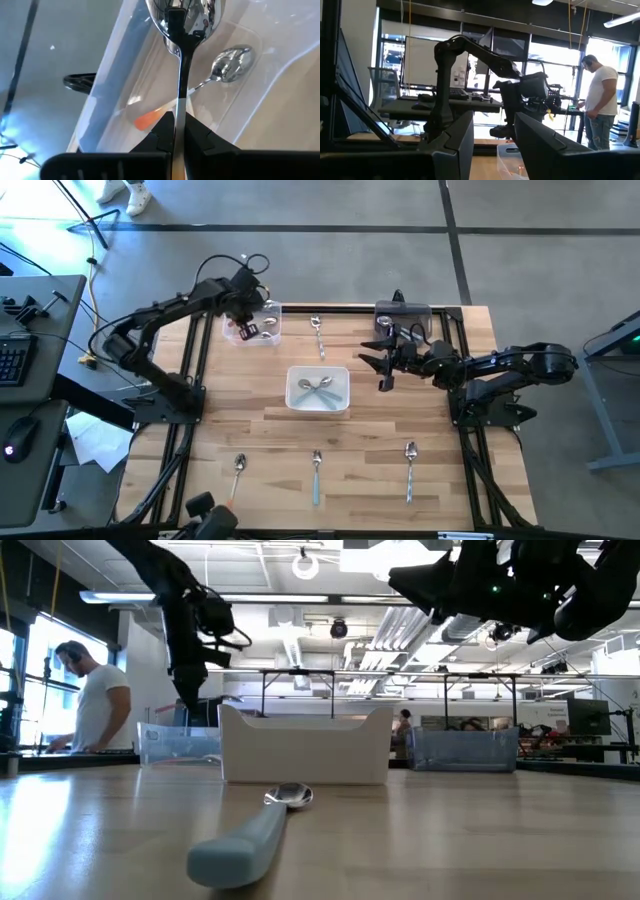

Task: Sort silverware by color (type)
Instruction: Put the orange spoon into the transparent bin, then put the blue patterned spoon into the black bin

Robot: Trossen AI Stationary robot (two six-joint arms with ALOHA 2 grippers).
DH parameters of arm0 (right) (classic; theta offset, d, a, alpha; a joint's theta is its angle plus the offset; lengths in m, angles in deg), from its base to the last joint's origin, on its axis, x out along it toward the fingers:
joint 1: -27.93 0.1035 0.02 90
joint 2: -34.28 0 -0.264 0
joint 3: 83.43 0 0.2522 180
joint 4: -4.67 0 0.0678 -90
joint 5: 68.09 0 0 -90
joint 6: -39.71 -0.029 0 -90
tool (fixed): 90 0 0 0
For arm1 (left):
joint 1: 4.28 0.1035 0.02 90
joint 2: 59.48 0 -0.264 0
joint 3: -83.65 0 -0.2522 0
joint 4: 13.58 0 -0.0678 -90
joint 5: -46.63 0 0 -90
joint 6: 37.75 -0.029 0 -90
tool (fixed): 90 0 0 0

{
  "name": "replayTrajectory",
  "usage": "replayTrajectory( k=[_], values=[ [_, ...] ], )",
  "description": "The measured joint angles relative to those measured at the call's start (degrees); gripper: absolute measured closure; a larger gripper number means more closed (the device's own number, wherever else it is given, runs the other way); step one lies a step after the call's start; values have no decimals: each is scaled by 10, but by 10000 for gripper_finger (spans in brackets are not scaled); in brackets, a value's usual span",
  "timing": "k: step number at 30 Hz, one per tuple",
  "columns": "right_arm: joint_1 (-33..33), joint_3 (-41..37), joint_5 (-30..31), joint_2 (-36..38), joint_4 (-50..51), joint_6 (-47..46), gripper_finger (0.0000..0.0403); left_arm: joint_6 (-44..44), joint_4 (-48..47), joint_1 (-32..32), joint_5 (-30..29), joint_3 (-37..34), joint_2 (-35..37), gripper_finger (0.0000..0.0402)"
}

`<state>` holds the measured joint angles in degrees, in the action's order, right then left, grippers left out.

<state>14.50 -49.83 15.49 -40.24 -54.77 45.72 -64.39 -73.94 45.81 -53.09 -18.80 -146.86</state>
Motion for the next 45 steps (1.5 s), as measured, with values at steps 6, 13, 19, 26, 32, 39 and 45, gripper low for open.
replayTrajectory(
  k=[6,13,19,26,32,39,45],
  values=[
    [0,0,0,0,9,5,275,-9,2,2,8,0,-44,398],
    [0,0,0,0,10,5,274,-19,10,12,21,0,-102,398],
    [0,0,0,0,10,5,274,-23,35,20,21,0,-140,398],
    [0,0,0,0,11,5,274,-29,41,21,21,1,-158,397],
    [0,0,0,0,11,5,274,-12,38,21,16,1,-158,350],
    [0,0,0,0,15,8,274,-14,36,20,-47,0,-152,300],
    [0,0,22,0,40,18,274,18,42,15,-108,0,-89,307]
  ],
)
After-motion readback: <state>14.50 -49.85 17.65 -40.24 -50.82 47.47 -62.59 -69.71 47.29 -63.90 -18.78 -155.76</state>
